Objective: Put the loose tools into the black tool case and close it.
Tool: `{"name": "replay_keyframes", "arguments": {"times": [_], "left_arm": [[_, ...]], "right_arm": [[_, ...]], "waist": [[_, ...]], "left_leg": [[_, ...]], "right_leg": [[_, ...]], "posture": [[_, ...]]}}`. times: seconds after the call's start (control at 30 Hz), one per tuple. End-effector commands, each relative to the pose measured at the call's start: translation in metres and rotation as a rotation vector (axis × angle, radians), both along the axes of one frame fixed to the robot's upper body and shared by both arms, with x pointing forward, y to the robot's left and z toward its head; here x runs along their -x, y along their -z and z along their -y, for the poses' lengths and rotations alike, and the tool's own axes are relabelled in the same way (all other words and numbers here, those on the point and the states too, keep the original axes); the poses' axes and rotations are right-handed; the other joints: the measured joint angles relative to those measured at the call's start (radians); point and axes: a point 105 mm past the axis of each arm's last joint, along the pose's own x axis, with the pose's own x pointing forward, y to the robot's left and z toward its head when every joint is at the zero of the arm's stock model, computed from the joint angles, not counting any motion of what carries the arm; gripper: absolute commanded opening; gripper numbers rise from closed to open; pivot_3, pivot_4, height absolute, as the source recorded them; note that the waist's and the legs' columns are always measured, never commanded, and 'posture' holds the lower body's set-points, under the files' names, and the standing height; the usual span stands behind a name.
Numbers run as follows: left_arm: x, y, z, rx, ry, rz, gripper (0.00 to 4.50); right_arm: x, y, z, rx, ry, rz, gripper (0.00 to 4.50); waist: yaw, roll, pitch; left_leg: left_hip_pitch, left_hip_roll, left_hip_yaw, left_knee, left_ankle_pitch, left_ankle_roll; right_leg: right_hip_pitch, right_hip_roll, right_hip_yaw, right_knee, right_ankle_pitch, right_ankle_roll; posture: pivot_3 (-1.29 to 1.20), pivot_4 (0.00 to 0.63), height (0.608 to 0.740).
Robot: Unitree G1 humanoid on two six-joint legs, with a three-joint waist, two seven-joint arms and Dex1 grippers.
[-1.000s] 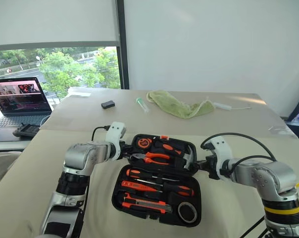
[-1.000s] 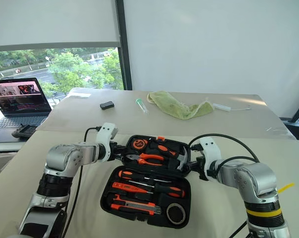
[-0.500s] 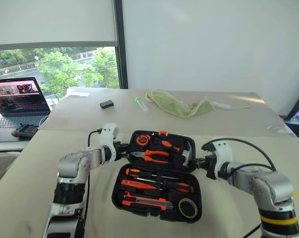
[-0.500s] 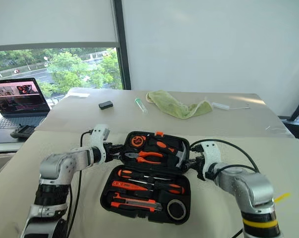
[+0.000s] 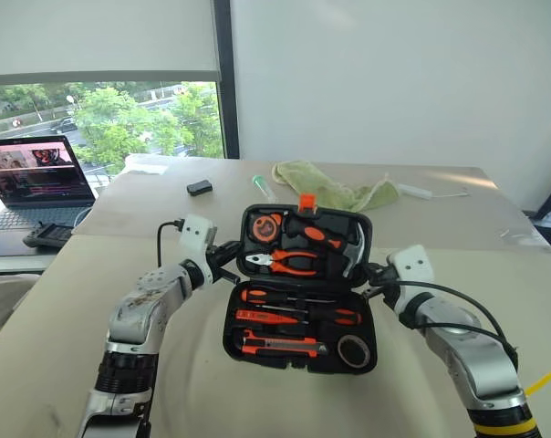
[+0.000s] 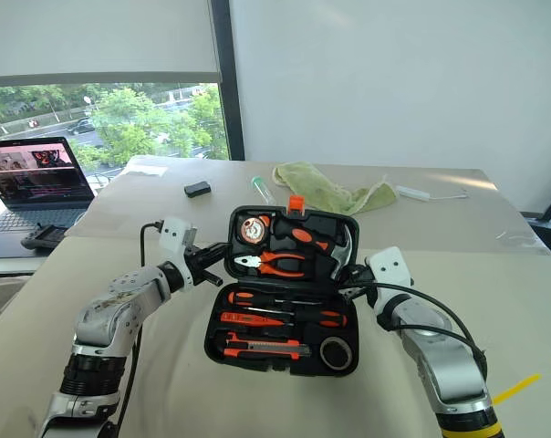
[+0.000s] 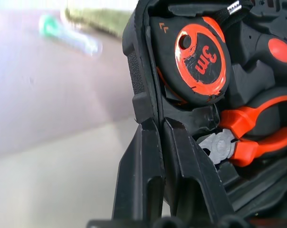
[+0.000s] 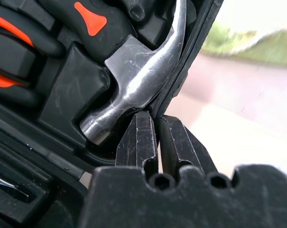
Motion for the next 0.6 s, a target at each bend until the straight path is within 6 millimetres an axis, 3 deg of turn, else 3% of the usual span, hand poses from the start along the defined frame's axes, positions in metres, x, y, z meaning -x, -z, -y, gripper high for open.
{"name": "replay_keyframes", "arguments": {"times": [0.03, 0.2, 0.37, 0.6], "left_arm": [[0.025, -0.022, 0.022, -0.08, 0.163, 0.205, 0.0], [0.045, -0.004, 0.021, -0.188, 0.244, 0.25, 0.0], [0.053, 0.001, 0.017, -0.206, 0.271, 0.258, 0.0], [0.061, 0.002, -0.008, -0.14, 0.249, 0.178, 0.0]], "right_arm": [[0.014, -0.022, -0.01, 0.09, -0.071, 0.174, 0.03], [0.029, -0.015, -0.009, 0.13, -0.078, 0.245, 0.03], [0.04, -0.012, -0.008, 0.148, -0.079, 0.286, 0.03], [0.052, -0.001, -0.002, 0.161, -0.063, 0.281, 0.03]], "waist": [[0.0, 0.0, 0.0], [0.001, 0.0, 0.0], [0.003, 0.0, 0.0], [0.001, 0.0, 0.0]], "left_leg": [[0.0, 0.0, 0.0, 0.0, 0.0, 0.0], [-0.001, 0.0, 0.001, 0.0, -0.001, 0.002], [0.002, 0.0, 0.001, 0.001, -0.002, 0.003], [0.008, 0.001, 0.001, 0.001, -0.005, 0.008]], "right_leg": [[0.0, 0.0, 0.0, 0.0, 0.0, 0.0], [0.001, -0.001, 0.0, -0.003, 0.0, 0.001], [0.002, -0.001, 0.0, -0.003, -0.001, 0.001], [0.005, 0.0, 0.001, 0.0, -0.001, 0.0]], "posture": [[0.0, 0.15, 0.74], [0.0, 0.15, 0.74], [0.0, 0.15, 0.74], [0.0, 0.15, 0.74]]}}
